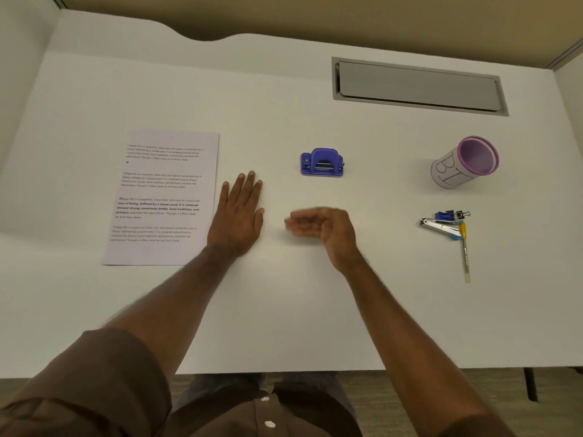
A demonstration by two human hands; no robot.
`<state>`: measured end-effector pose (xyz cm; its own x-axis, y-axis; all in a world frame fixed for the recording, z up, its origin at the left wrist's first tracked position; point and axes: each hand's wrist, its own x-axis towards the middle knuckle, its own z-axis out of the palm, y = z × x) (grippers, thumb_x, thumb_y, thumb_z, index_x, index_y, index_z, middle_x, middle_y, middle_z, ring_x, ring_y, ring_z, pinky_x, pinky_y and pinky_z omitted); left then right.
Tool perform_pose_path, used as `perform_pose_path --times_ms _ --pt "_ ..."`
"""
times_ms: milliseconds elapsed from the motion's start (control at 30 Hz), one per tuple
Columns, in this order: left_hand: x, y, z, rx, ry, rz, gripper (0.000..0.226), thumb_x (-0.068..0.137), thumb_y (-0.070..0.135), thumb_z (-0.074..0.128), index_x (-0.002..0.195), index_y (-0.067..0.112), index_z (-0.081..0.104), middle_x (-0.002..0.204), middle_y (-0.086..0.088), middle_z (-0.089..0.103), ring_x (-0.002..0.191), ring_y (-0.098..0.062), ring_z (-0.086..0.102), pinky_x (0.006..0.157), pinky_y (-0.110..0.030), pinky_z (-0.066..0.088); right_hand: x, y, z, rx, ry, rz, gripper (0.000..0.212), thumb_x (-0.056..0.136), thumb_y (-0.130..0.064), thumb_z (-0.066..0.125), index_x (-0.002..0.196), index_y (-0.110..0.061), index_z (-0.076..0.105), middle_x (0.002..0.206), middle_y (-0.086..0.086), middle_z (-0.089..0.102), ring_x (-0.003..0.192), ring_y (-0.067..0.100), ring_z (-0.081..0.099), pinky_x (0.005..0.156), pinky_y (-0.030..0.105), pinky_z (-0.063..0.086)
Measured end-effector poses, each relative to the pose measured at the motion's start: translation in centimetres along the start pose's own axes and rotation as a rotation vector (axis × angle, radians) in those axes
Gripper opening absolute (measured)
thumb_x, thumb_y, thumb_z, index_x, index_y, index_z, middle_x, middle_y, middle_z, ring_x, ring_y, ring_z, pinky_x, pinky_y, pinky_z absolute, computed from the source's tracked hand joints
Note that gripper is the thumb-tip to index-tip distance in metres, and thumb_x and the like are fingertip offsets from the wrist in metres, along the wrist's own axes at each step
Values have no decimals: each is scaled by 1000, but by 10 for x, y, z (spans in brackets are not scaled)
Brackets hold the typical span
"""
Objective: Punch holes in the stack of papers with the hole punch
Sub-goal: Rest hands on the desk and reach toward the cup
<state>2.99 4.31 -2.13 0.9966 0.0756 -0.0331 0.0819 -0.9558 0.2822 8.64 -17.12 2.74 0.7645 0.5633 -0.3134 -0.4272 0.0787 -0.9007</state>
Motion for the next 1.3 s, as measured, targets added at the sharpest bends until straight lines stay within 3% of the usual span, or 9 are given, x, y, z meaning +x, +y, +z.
perform_pose_path --times_ms 133,233,600,733,833,900,967,1100,1300 --pt "0 0 0 0 2 -5 63 101 32 26 158 8 20 168 -11 12 156 -28 9 126 -52 8 -55 17 -20 -155 -230 320 55 95 -28 31 89 3 76 93 26 74 89 42 72 78 44 60" --pt "0 0 0 5 3 -9 63 102 32 26 159 9 18 169 -10 10 157 -28 7 127 -51 7 -78 34 -21 -276 -269 434 55 96 -25 31 93 9 74 94 24 75 88 40 73 81 44 61" --pt "0 0 -1 20 -3 -10 62 102 32 25 159 9 19 169 -10 10 157 -28 7 127 -51 8 6 14 2 -184 123 153 55 104 -13 19 109 17 65 109 34 68 95 39 70 83 34 59" --pt "-1 2 -2 12 -5 -7 63 100 34 21 158 9 21 168 -11 12 156 -28 9 126 -52 8 6 8 -4 -140 124 127 50 94 -19 28 96 4 73 93 23 75 86 34 74 76 34 61" --pt "1 2 -2 20 -12 -9 65 100 35 18 159 8 20 168 -11 11 156 -29 9 126 -52 8 -10 13 -15 -133 318 -7 42 90 -16 34 86 -2 73 79 18 75 72 29 73 65 30 59" --pt "1 1 -1 25 -13 -8 65 100 36 16 159 8 18 169 -11 9 156 -29 7 126 -52 8 -18 18 -21 -273 512 -145 34 91 -14 42 85 -6 74 75 12 74 69 23 70 65 32 58" --pt "1 2 -1 26 -13 -8 65 100 36 15 159 8 17 169 -11 9 157 -29 7 126 -52 8 -18 17 -24 -596 617 -243 24 91 -8 52 94 -11 76 88 4 75 82 16 70 76 34 58" --pt "0 1 -1 35 -20 -12 65 100 36 15 159 8 16 169 -11 8 157 -28 6 126 -52 8 -6 14 -8 -1178 426 -327 30 89 1 56 113 -7 72 110 7 70 102 24 66 90 37 53" --pt "0 1 -1 33 -23 -8 64 101 36 16 159 9 16 169 -11 8 157 -28 6 126 -52 9 -2 23 26 -1535 231 -264 33 78 12 57 107 -2 67 105 12 63 97 31 59 65 41 56"
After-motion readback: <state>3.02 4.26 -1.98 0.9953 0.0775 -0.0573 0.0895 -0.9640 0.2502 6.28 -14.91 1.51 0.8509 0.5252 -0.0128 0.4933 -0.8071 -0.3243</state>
